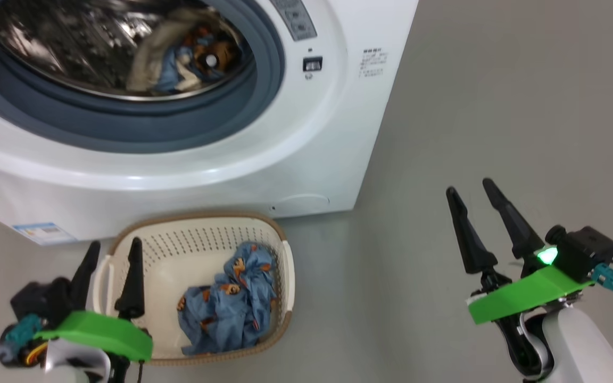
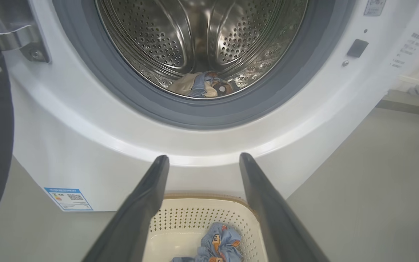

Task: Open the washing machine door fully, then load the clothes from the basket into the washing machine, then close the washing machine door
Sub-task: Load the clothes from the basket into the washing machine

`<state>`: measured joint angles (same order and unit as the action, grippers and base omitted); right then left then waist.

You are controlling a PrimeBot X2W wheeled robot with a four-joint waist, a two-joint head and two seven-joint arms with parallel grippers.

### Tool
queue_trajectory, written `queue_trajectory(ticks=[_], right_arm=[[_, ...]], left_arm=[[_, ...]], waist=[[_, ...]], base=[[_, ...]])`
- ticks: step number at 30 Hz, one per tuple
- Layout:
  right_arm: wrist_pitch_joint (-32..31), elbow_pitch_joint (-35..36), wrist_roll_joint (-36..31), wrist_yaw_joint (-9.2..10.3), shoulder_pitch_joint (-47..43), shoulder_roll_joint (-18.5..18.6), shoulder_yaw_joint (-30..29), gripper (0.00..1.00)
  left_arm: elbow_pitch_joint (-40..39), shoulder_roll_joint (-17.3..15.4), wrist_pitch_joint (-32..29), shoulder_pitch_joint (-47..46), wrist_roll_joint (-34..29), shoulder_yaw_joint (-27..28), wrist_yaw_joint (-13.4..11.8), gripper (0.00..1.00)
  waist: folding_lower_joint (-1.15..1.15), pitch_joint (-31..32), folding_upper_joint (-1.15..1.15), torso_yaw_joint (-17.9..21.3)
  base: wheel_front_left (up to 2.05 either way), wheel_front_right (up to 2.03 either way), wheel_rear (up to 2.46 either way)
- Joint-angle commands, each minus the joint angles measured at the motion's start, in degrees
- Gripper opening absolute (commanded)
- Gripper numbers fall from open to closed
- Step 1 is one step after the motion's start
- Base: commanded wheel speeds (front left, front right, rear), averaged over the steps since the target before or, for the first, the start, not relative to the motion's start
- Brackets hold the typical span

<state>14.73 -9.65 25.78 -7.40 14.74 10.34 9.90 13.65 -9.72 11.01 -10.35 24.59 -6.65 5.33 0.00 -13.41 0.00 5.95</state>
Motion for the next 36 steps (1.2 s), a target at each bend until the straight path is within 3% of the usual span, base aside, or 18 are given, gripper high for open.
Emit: queue_trajectory(ticks=[1,20,36], right_arm=[[0.27,1.59,-0.33,-0.09,1.35,-0.21,0.78,1.00],[0.27,4.50,-3.04,-0.09,6.41,-4.36,-0.18,1.00],[0.27,6.28,-3.05,-0.09,10.10,-7.04,0.31,1.00]], left_arm=[[-0.58,-1.56,-0.07,-2.56,0.33,1.58,0.36,1.00],[18.84,-5.91,-2.34,-17.95,2.65,-6.93,2.10,1.00],[32.37,-9.84,-10.48,-30.20,12.07,-23.42,2.15,1.00]], waist=[[0.00,-3.57,0.00,1.08],[0.00,-19.72,0.00,5.36],[0.00,-31.61,0.00,9.06]], base=[[0.00,0.00,0.00],[0.00,0.00,0.00],[0.00,0.00,0.00]])
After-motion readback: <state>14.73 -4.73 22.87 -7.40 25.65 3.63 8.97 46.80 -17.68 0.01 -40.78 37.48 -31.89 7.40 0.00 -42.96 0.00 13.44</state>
